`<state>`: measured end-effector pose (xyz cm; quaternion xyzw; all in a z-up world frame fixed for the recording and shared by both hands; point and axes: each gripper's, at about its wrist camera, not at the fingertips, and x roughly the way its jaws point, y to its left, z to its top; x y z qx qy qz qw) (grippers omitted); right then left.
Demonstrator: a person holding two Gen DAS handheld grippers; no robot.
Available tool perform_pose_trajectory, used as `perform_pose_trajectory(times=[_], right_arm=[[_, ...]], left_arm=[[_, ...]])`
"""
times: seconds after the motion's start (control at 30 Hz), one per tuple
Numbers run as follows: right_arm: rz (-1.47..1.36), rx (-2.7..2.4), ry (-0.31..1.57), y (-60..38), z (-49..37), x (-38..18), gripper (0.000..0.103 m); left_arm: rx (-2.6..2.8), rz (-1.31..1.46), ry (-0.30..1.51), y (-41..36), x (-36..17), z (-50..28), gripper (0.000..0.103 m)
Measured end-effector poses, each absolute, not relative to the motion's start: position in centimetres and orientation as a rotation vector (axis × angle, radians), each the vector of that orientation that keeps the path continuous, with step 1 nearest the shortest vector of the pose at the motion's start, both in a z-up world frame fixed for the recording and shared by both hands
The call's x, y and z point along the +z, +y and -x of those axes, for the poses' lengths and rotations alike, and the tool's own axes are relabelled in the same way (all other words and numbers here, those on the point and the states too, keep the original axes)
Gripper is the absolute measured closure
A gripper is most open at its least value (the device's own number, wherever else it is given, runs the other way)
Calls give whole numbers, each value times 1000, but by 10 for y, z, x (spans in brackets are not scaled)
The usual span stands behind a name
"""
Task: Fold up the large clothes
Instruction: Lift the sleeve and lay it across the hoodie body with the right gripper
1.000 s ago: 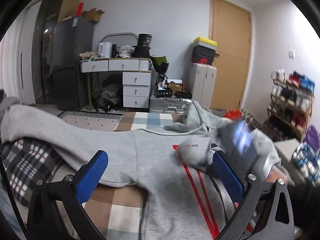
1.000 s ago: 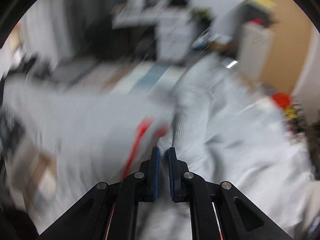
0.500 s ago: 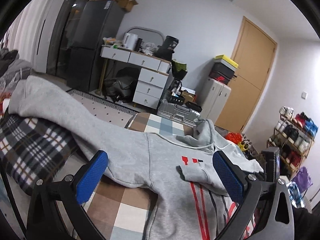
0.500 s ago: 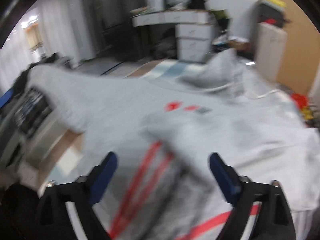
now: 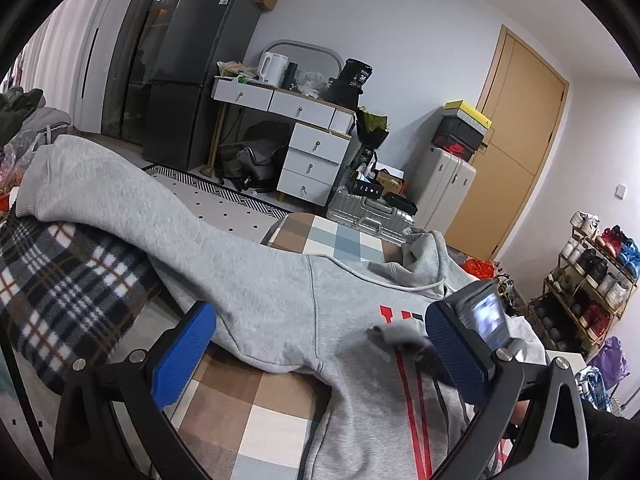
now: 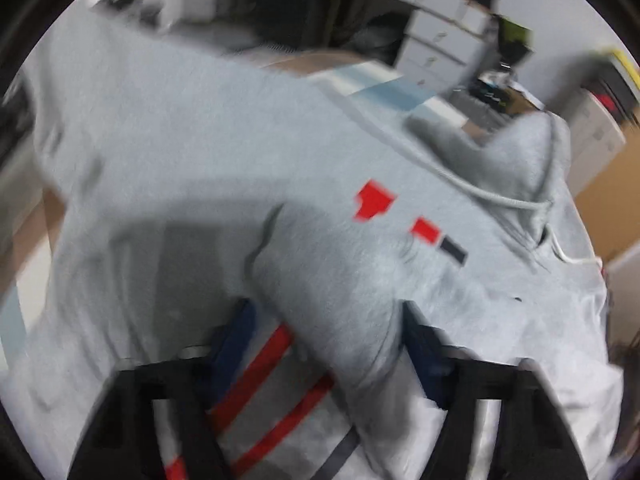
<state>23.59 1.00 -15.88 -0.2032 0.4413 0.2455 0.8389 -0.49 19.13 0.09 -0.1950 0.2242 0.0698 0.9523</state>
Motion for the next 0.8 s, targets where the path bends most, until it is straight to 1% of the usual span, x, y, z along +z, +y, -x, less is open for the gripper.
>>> perform_pose_trajectory(times=[0.03, 0.07, 0.2, 0.3, 0.37, 0.43, 0.5, 0.53, 0.57, 0.6, 0.63, 0.67, 0.73, 0.8], right_arm=[[354, 527, 938, 1, -239, -153, 82], [277, 534, 933, -7, -240, -144, 86], [-17, 602, 888, -40, -236, -108, 86], [-238, 693, 904, -55, -238, -97, 86], [-260, 720, 942, -49, -234, -101, 84], [-186, 726, 1001, -30, -225, -116, 81], [-175, 743, 1064, -17, -215, -135, 70], [-192, 749, 1101, -12, -212, -146, 59], [-213, 750, 1122, -10, -206, -152, 53], [-240, 757, 1131, -10, -197, -156, 49], [-266, 773, 1136, -11, -191, -158, 39], [-295, 793, 1134, -14, -188, -159, 33], [-350, 825, 1113, -32, -180, -151, 30], [-406, 836, 1072, -59, -179, -135, 22]], left_arm=[[142, 396, 458, 191, 1, 5, 1], [140, 396, 461, 191, 1, 5, 1], [131, 397, 471, 189, 1, 2, 1], [130, 389, 467, 187, 1, 4, 1], [139, 379, 464, 185, 1, 4, 1], [144, 375, 462, 186, 1, 5, 1], [156, 371, 462, 187, 0, 6, 1], [157, 372, 463, 188, 0, 5, 1], [158, 374, 466, 189, 0, 5, 1], [159, 376, 467, 190, 0, 4, 1], [161, 378, 468, 192, 0, 4, 1], [160, 381, 471, 193, 0, 4, 1], [158, 392, 479, 193, -1, 4, 1], [154, 400, 488, 193, -2, 4, 1]])
